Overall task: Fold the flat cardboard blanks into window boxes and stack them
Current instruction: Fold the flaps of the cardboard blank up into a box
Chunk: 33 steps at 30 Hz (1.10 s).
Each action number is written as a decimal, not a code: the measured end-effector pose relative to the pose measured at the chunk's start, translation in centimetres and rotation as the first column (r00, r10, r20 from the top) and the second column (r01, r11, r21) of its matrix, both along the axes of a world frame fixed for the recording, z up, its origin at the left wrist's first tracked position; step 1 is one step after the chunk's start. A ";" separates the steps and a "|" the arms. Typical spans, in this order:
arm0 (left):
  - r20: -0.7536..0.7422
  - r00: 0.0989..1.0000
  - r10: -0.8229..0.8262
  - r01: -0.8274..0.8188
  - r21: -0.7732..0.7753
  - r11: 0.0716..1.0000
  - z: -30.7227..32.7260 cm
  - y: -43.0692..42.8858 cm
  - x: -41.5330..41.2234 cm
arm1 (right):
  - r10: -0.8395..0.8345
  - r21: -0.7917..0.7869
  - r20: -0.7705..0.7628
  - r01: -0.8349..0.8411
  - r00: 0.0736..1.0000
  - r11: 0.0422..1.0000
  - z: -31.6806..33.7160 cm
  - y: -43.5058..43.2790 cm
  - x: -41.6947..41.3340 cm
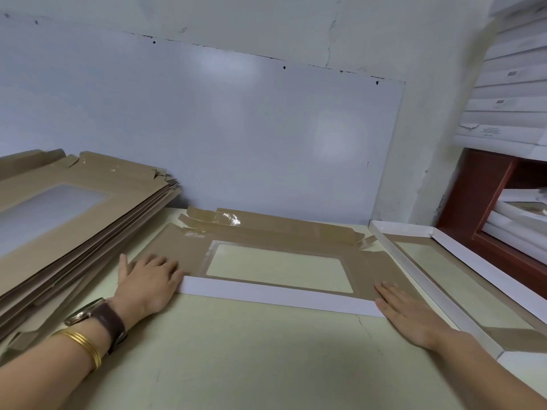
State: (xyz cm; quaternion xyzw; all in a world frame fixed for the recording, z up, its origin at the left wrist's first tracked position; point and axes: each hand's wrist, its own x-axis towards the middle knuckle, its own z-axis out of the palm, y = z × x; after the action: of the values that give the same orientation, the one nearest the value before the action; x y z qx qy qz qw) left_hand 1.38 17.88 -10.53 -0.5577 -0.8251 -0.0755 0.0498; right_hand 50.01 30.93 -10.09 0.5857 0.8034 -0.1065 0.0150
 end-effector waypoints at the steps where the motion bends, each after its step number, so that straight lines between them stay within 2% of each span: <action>1: -0.002 1.000 0.002 -0.002 0.019 1.000 0.4 0.0 0.5 | -0.006 0.002 0.010 0.006 1.000 1.000 0.1 -0.2 -0.1; 5: 0.025 0.998 -0.062 0.061 0.047 0.997 1.9 0.3 3.6 | -0.049 0.022 0.054 0.048 0.997 0.999 0.4 -1.4 -1.0; 8: 0.064 0.980 -0.188 0.186 0.037 0.982 3.0 0.8 7.0 | -0.085 0.039 0.088 0.082 0.992 0.996 0.9 -3.0 -2.1; 12: 0.167 0.920 -0.354 0.347 0.073 0.935 3.9 1.8 12.2 | -0.087 0.116 0.119 0.073 0.989 0.991 1.6 -5.6 -4.3; 17: 0.165 0.846 -0.508 0.505 0.065 0.861 3.8 2.7 19.0 | -0.099 0.196 0.221 0.055 0.970 0.979 2.3 -9.2 -7.8; 21: 0.190 0.848 -0.495 0.505 -0.007 0.863 3.6 3.1 22.9 | -0.050 0.211 0.332 -0.023 0.942 0.977 3.1 -10.8 -10.2; 24: 0.158 0.888 -0.431 0.445 -0.068 0.893 3.4 3.5 23.7 | 0.083 0.180 0.418 -0.172 0.905 0.969 3.6 -10.7 -11.1; 29: 0.042 0.929 -0.367 0.369 -0.182 0.912 2.5 3.8 24.0 | 0.140 0.097 0.382 -0.190 0.913 0.977 5.1 -9.2 -11.0; 33: 0.063 0.926 -0.373 0.376 -0.259 0.890 2.8 4.2 23.3 | 0.108 0.093 0.275 -0.138 0.955 0.986 7.2 -7.3 -10.3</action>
State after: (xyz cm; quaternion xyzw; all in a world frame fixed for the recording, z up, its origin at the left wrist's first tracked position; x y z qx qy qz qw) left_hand 24.72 22.11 -7.69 -0.7073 -0.7050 0.0244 -0.0459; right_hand 39.73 23.67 -2.91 0.5436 0.8334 0.0199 0.0979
